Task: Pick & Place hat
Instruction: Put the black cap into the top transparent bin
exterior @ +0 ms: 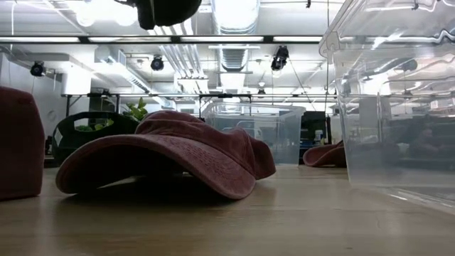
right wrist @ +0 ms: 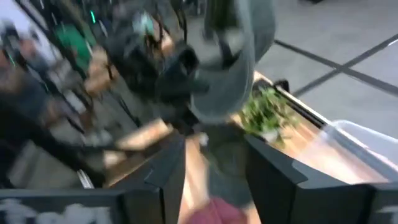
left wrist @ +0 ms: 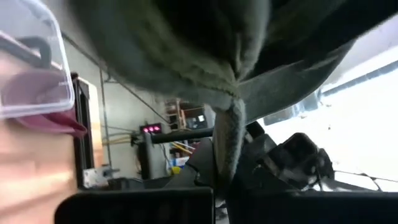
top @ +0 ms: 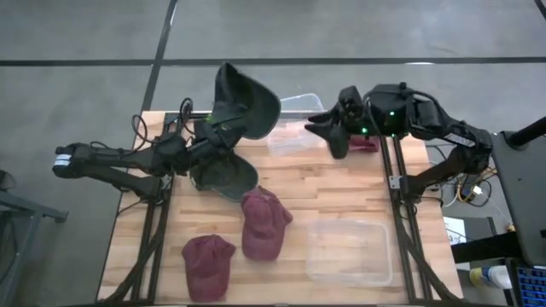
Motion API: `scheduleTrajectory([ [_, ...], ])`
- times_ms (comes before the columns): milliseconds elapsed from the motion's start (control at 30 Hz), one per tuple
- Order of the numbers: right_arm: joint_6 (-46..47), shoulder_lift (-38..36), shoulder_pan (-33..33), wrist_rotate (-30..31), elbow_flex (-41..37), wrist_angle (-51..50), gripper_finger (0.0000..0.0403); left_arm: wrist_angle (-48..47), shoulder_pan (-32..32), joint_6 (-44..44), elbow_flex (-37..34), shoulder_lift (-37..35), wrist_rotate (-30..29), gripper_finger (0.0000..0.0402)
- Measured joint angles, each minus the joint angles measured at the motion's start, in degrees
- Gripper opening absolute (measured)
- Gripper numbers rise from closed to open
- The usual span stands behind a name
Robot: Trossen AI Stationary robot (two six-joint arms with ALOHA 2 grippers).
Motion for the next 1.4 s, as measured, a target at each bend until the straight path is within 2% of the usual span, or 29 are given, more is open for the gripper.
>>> scheduleTrajectory([
  [167, 1.86, -0.39, -1.41, 0.24, -6.36, 9.83, 0.0193, 4.19, 0.0, 6.6, 0.68, 0.35, -0.82, 0.0005],
  [433, 3.98, 2.61, -1.87, -0.31, -14.37, 32.33, 0.0217, 4.36, 0.0, 8.65, 1.3, 0.48, -0.84, 0.0005],
  [533, 4.12, 4.7, -1.99, 2.16, -15.07, 36.24, 0.0217, 4.98, 0.0, 9.12, 1.3, 0.48, -0.82, 0.0005],
  [733, 3.14, 9.03, -2.74, 2.37, -13.82, 40.45, 0.0215, 5.16, -0.02, 8.65, 1.3, 0.48, -0.77, 0.0005],
  [867, 2.24, 9.97, -2.8, 3.74, -12.51, 41.29, 0.018, 5.19, -0.02, 8.62, 1.3, 0.48, -0.43, 0.0005],
  [933, 2.32, 9.97, -3.37, 3.73, -12.41, 41.11, 0.0136, 5.19, -0.02, 8.57, 1.3, 0.48, -0.32, 0.0005],
  [1033, 1.9, 9.69, -4.31, 1.97, -12.36, 41.03, 0.0039, 5.3, 0.0, 8.18, 1.3, 0.48, 0.46, 0.0005],
  [1067, 1.58, 9.62, -4.39, 2.11, -12.36, 40.98, 0.0026, 5.38, 0.02, 8.15, 1.3, 0.48, 0.81, 0.0005],
  [1200, 2.15, 9.01, -4.97, 0.59, -12.36, 40.91, 0.0013, 6.12, -0.04, 8.2, 1.43, 0.44, 1.52, 0.0012],
  [1400, 5.65, 7.61, -6.47, -5.13, -12.36, 39.45, 0.001, 6.52, -0.07, 8.52, 1.43, 0.42, 3.66, 0.0028],
])
